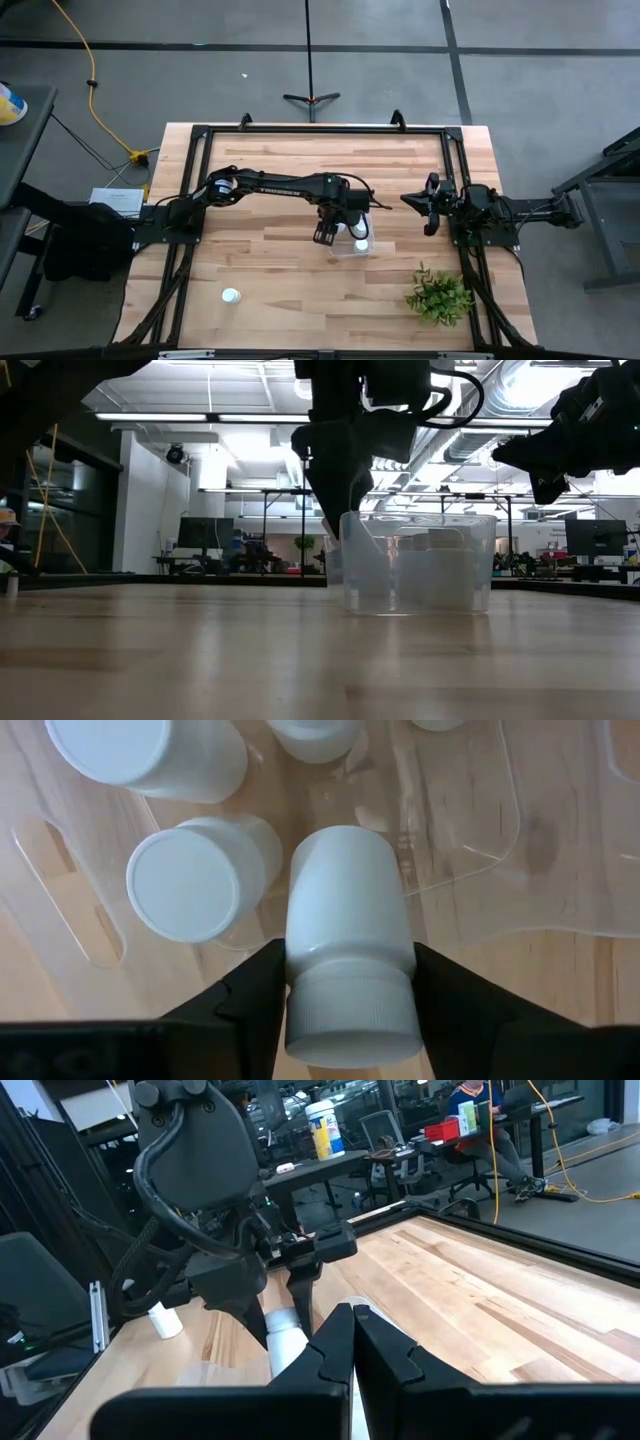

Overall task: Pick and place pill bottles into a basket
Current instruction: Put the top pill bottle into the bin, then put the pill bottle into the bin

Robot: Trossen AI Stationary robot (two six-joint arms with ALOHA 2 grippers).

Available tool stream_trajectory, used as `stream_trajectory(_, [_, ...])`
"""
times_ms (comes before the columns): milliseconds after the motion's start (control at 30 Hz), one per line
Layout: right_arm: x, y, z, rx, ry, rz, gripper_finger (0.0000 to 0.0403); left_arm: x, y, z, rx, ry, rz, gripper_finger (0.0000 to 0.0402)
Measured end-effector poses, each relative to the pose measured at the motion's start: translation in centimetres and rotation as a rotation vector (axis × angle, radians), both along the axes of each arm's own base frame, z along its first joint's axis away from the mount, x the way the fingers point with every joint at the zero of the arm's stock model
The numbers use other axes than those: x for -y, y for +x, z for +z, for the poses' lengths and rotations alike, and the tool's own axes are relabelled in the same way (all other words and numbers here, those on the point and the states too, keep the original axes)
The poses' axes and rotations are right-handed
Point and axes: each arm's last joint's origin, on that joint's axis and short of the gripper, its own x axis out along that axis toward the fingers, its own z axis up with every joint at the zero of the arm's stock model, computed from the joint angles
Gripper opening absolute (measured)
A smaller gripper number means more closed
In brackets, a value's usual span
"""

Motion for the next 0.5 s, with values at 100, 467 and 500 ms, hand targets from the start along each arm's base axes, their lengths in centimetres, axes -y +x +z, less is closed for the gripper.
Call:
stream_trajectory(100, [0.00, 0.00, 0.00, 0.000, 0.000, -0.001, 0.0000, 0.00, 0.00, 0.00, 0.000, 0.000, 0.000, 0.0236])
stream_trajectory(467, [0.00, 0.00, 0.01, 0.000, 0.000, -0.001, 0.0000, 0.00, 0.00, 0.00, 0.000, 0.001, -0.001, 0.0269])
stream_trajectory(500, [0.00, 0.00, 0.01, 0.000, 0.000, -0.001, 0.0000, 0.00, 0.00, 0.00, 0.000, 0.001, -0.001, 0.0269])
